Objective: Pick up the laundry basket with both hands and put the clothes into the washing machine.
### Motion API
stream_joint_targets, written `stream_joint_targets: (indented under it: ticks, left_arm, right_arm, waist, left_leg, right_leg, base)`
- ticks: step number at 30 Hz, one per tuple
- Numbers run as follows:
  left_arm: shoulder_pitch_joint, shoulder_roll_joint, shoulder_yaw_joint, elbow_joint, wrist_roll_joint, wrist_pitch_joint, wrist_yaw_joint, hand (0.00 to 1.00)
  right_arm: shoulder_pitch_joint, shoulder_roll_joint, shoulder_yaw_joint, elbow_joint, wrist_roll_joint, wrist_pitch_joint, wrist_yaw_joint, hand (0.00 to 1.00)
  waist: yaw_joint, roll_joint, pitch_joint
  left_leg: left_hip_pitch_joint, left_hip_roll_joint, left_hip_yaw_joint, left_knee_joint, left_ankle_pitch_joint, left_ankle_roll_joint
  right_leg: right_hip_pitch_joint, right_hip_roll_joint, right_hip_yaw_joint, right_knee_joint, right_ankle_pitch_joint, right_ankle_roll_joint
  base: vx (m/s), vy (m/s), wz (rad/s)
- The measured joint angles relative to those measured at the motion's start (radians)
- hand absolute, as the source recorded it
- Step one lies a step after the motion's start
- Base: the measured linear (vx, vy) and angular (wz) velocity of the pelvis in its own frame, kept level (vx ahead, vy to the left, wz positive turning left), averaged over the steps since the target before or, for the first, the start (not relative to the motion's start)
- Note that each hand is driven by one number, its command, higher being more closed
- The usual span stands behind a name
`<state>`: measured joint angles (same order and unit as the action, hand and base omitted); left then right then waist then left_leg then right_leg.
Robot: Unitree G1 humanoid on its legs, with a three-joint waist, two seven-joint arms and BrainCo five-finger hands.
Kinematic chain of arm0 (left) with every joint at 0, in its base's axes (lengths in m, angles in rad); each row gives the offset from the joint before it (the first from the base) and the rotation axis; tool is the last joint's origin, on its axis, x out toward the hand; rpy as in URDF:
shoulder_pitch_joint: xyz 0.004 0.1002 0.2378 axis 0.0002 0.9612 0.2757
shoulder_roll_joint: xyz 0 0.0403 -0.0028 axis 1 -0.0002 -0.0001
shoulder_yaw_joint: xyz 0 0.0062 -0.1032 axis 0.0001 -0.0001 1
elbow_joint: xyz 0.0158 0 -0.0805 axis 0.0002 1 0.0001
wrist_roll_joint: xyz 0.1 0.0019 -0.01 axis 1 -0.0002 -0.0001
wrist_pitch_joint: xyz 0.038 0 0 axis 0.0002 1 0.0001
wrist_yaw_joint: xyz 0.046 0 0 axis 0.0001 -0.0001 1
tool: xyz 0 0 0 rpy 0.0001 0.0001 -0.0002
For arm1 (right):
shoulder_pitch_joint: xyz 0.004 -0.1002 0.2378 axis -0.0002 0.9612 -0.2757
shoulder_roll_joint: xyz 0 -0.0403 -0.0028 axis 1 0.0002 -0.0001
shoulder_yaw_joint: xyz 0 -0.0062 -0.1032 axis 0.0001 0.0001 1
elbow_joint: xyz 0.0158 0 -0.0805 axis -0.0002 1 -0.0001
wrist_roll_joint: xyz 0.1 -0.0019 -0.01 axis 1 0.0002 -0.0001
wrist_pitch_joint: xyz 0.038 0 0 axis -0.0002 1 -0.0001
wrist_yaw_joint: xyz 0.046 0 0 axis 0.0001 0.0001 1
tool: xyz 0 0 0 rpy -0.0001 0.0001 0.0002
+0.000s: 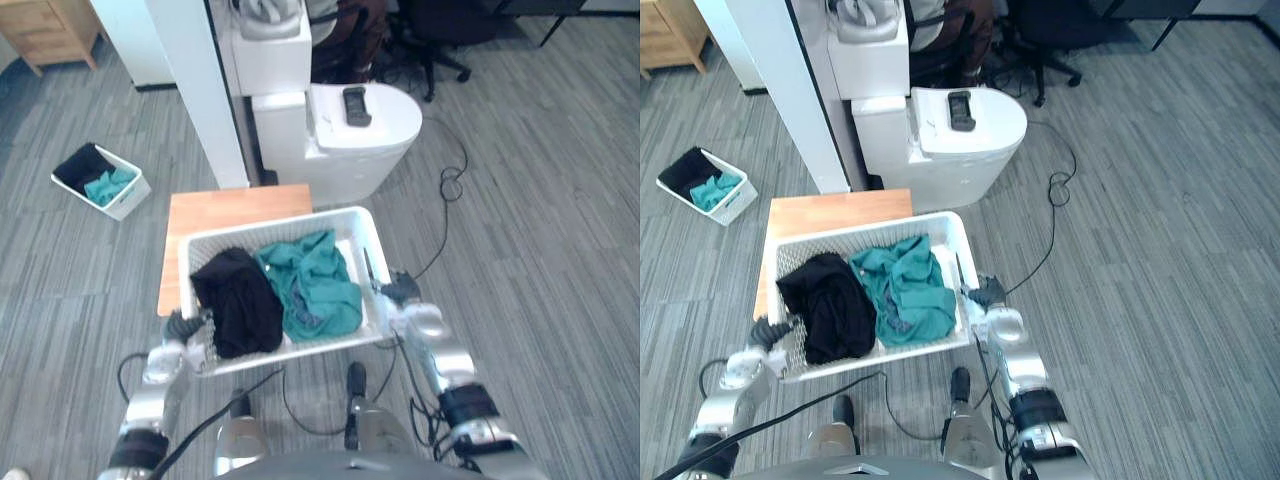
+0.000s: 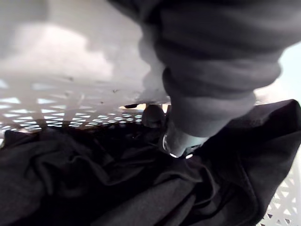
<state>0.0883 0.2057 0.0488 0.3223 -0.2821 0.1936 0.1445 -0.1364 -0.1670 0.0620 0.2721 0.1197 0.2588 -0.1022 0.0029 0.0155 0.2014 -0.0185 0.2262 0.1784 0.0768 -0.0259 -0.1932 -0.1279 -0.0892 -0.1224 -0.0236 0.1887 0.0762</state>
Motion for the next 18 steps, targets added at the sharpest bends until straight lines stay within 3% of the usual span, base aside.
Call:
stream_joint_targets:
  ticks: [5,6,8,9,11,12,13,14,18]
  left_arm:
    - [0.121,-0.110,0.018,0.010,0.000,0.000,-0.008,1.00]
    - [0.140,-0.128,0.021,0.039,0.000,0.000,-0.009,1.00]
    - [0.138,-0.139,0.025,0.062,0.002,0.000,-0.018,1.00]
    - [0.133,-0.140,0.030,0.058,0.003,0.000,-0.016,1.00]
    - [0.129,-0.131,0.037,0.047,0.005,0.000,-0.017,1.00]
    - [0.134,-0.137,0.038,0.042,0.004,0.000,-0.017,1.00]
    - [0.154,-0.147,0.036,0.041,0.001,0.000,-0.017,1.00]
    - [0.174,-0.146,0.036,0.033,-0.001,0.000,-0.019,1.00]
    - [0.208,-0.148,0.045,-0.047,-0.002,-0.002,-0.019,1.00]
  right_arm:
    - [0.118,0.000,-0.036,-0.020,0.019,-0.004,0.013,1.00]
    - [0.143,-0.003,-0.038,-0.020,0.042,-0.012,0.014,1.00]
    - [0.149,-0.007,-0.045,-0.022,0.079,-0.021,0.027,1.00]
    - [0.151,-0.003,-0.046,-0.023,0.093,-0.029,0.028,1.00]
    - [0.144,0.012,-0.048,-0.026,0.114,-0.039,0.028,1.00]
    - [0.138,0.008,-0.043,-0.026,0.118,-0.040,0.029,1.00]
    - [0.138,0.007,-0.042,-0.025,0.118,-0.039,0.028,1.00]
    - [0.141,0.007,-0.034,-0.028,0.118,-0.038,0.029,1.00]
    - [0.152,0.008,-0.026,-0.099,0.115,-0.037,0.031,1.00]
  waist:
    - [-0.005,0.054,-0.034]
    - [-0.002,0.071,-0.035]
    - [-0.005,0.085,-0.034]
    - [-0.003,0.094,-0.032]
    - [-0.002,0.098,-0.031]
    - [0.007,0.104,-0.024]
    - [0.027,0.108,-0.021]
    - [0.024,0.113,-0.024]
    - [0.018,0.111,-0.027]
  left_leg:
    - [-0.054,0.072,-0.037,0.158,-0.102,0.003]
    - [-0.059,0.088,-0.048,0.226,-0.118,0.049]
    - [-0.143,0.101,-0.069,0.369,-0.085,0.099]
    - [-0.169,0.106,-0.079,0.399,-0.053,0.099]
    - [-0.140,0.094,-0.119,0.368,-0.040,0.049]
    - [-0.145,0.085,-0.137,0.462,-0.079,0.027]
    - [-0.135,0.031,-0.169,0.591,-0.147,0.015]
    - [-0.109,-0.010,-0.181,0.613,-0.195,0.030]
    - [-0.027,-0.052,-0.284,0.424,-0.328,0.065]
  right_leg:
    - [0.042,0.055,-0.027,0.001,-0.041,-0.026]
    - [0.063,0.073,-0.030,0.004,-0.063,-0.055]
    - [0.066,0.076,-0.046,0.014,-0.066,-0.064]
    - [0.066,0.080,-0.056,0.023,-0.068,-0.068]
    - [0.056,0.075,-0.057,0.046,-0.079,-0.090]
    - [0.056,0.077,-0.054,0.057,-0.078,-0.097]
    - [0.057,0.080,-0.023,0.074,-0.074,-0.097]
    - [0.056,0.087,-0.003,0.085,-0.078,-0.098]
    - [-0.035,0.113,0.050,0.135,-0.073,-0.089]
  base:
    - [0.00,-0.030,0.04]
    - [0.04,-0.034,0.10]
    - [-0.01,-0.063,0.21]
    - [-0.07,-0.083,0.23]
    - [-0.05,-0.099,0.06]
    - [-0.08,-0.054,-0.43]
    - [-0.13,0.056,-0.62]
    - [-0.15,0.069,-0.58]
    - [-0.18,0.096,-0.44]
